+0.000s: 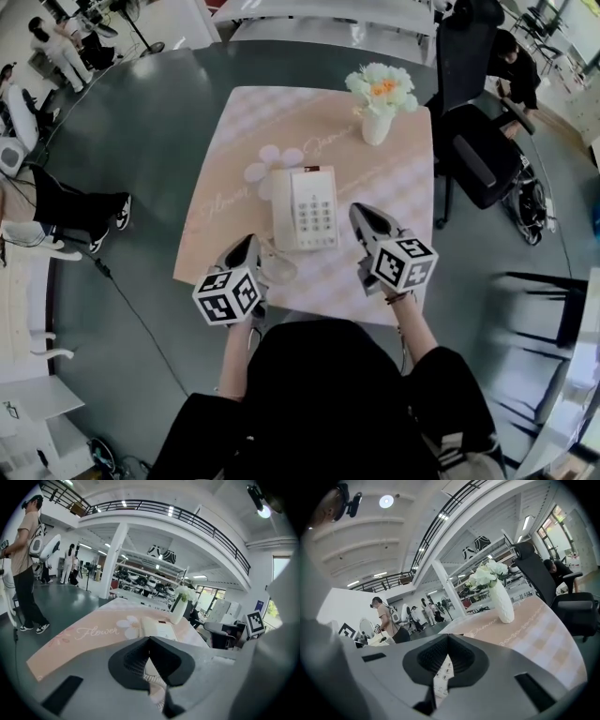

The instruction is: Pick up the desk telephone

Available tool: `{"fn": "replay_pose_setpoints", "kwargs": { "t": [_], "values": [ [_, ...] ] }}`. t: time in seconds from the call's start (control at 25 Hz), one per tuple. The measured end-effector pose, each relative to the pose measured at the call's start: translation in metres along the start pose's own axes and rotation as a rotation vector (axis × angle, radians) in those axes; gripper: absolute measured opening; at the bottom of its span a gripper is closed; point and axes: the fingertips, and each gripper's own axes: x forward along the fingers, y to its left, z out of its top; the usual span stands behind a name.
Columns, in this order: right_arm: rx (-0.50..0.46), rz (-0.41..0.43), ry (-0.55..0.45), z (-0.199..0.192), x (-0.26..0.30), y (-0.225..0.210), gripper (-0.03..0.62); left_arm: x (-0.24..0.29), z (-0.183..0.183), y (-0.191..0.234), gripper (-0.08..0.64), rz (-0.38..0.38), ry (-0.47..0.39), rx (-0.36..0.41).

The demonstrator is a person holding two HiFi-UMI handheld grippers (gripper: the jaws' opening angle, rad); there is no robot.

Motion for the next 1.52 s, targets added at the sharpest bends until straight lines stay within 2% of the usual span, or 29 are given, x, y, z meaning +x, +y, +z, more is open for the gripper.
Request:
{"fn": "replay_pose_setpoints", "kwargs": {
  "t": [0.44,0.56,0.68,0.8,0.96,1.16,1.32,1.52],
  "values": [
    [0.057,-0.061,0.066,-0.024,0.044,-0.030,-0.007,0.049,-0.007,0.013,0.000,-0.074,0.112,-0.060],
    [0.113,-0.051,0.054,-0.025,0.054,-0.035,-0.005,0.061,-0.006,0.013,0.002,-0.112,0.126,-0.093],
    [0.159,-0.030,0.057,-0.027,0.066,-0.037,-0.003,0.072,-0.005,0.012,0.066,-0.155,0.124,-0.152],
    [0.184,-0.032,0.068,-0.029,0.078,-0.043,0.050,0.083,-0.007,0.008,0.119,-0.206,0.137,-0.211],
    [0.250,-0.041,0.083,-0.034,0.091,-0.048,0.107,0.097,-0.009,0.006,0.188,-0.243,0.153,-0.252],
    [0.302,-0.092,0.116,-0.044,0.100,-0.059,0.179,0.110,-0.016,0.002,0.274,-0.277,0.181,-0.293],
    [0.338,-0.100,0.129,-0.048,0.107,-0.062,0.215,0.121,-0.022,0.000,0.299,-0.303,0.206,-0.326],
    [0.379,-0.106,0.155,-0.055,0.114,-0.062,0.236,0.131,-0.030,0.000,0.301,-0.314,0.257,-0.322]
  ]
}}
